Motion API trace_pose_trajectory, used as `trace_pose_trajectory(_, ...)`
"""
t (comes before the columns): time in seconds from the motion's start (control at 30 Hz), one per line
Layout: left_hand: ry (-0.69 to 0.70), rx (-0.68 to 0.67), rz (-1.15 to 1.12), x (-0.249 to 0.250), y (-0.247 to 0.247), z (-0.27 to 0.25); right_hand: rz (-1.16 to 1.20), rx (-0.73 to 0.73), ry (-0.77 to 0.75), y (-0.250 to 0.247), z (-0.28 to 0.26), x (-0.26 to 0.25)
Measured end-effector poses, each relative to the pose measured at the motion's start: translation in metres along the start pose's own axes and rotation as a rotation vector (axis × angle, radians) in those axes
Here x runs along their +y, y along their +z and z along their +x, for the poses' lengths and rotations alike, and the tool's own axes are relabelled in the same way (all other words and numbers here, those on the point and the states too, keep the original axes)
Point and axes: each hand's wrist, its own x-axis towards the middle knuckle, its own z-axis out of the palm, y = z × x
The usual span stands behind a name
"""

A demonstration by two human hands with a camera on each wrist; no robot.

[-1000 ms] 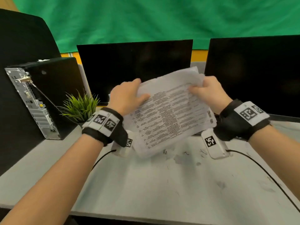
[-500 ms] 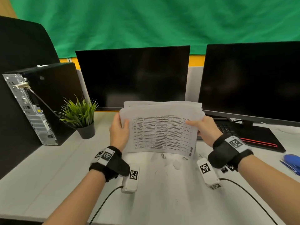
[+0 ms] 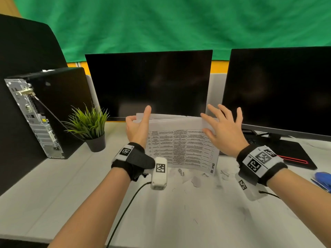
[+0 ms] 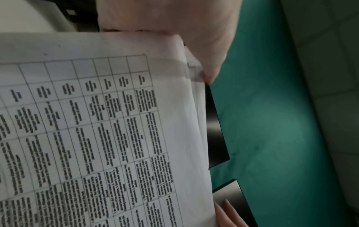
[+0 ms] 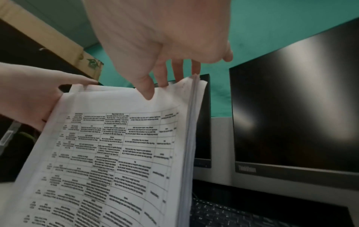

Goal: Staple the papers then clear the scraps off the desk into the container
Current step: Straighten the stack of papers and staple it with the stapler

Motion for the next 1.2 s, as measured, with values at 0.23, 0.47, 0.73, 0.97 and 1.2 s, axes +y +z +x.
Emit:
trace_pose_trajectory(0.23, 0.14, 0.036, 0.066, -0.008, -0.002, 0.01, -0.041, 0.002, -0.039, 0.001, 0.002, -0.005)
trace_pose_trajectory(0.47, 0.563, 0.057, 0.974, -0.003, -0.001, 0.013, -0.036, -0.058, -0.014, 0.0, 0.011, -0.014)
trace_pose_trajectory(0.73, 0.881, -0.487, 1.396, 0.014, 0.054, -0.011, 0.175, -0.058, 0.119, -0.001, 0.006, -0.013)
trace_pose_trajectory(0.97, 0.897, -0.229, 1.046, 0.062, 0.015, 0.0, 1.085, 0.035, 0.712, 0.003, -0.028, 0.007)
trace_pose_trajectory(1.2, 0.421, -0.328, 0.35, 0.046, -0.026, -0.005, 1.711, -0.296, 0.459, -0.017, 0.014, -0.018)
